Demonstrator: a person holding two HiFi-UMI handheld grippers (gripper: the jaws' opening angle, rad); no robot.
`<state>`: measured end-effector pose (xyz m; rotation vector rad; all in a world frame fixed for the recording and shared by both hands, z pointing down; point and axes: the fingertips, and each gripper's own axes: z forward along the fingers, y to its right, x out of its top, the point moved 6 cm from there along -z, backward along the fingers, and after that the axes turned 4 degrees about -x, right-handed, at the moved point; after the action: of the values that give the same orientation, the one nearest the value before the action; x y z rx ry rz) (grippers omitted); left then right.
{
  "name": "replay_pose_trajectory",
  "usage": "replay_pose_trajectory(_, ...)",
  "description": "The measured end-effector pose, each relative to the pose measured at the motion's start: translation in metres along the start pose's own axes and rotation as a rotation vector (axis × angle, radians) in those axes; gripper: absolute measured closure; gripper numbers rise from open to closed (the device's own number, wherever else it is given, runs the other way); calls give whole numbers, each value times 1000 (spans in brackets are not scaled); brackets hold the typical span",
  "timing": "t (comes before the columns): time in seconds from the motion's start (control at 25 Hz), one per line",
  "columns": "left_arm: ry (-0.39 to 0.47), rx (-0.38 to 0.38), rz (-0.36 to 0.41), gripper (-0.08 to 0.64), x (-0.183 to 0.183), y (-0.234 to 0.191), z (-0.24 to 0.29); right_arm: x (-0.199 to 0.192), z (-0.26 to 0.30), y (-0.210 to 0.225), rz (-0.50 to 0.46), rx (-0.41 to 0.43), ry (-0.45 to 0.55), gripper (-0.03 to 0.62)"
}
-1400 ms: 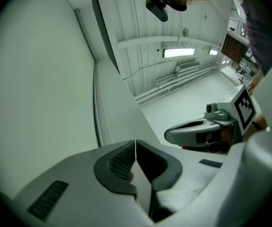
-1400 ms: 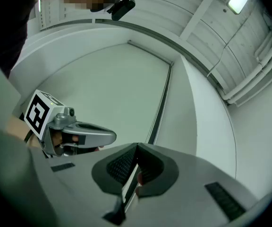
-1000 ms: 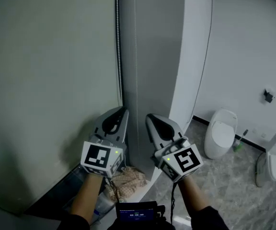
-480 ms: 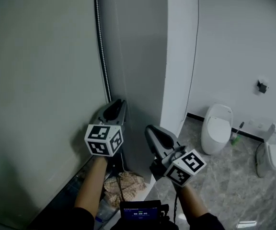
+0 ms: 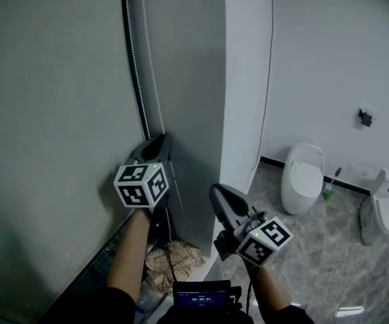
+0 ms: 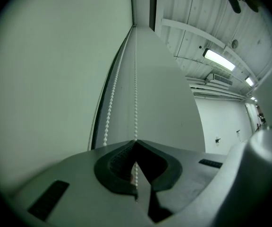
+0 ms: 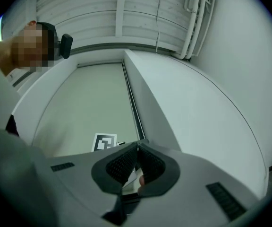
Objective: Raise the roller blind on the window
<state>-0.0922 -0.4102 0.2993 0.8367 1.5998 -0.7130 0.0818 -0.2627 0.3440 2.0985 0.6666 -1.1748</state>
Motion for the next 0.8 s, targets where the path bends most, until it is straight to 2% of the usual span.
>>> replay_pose_trajectory(0.2, 4, -20, 13, 549, 9, 15, -13, 11, 7, 3, 5, 23, 1, 583)
replay_pose_trajectory(0.36, 22, -16, 59, 549, 7, 27, -47, 18, 37, -11, -51, 135, -41, 582)
replay_pose_trajectory(0.52, 15, 11, 148, 549, 16, 48, -80, 56, 89, -38, -163, 233, -56, 577)
replay_pose_trajectory(0.72, 12, 45, 230, 549, 18, 64, -114, 95, 150, -96, -143, 349, -51, 526)
replay_pose_trajectory(0.8, 11, 58, 265, 549, 23, 68, -125, 109, 161, -113, -154, 355, -19, 526)
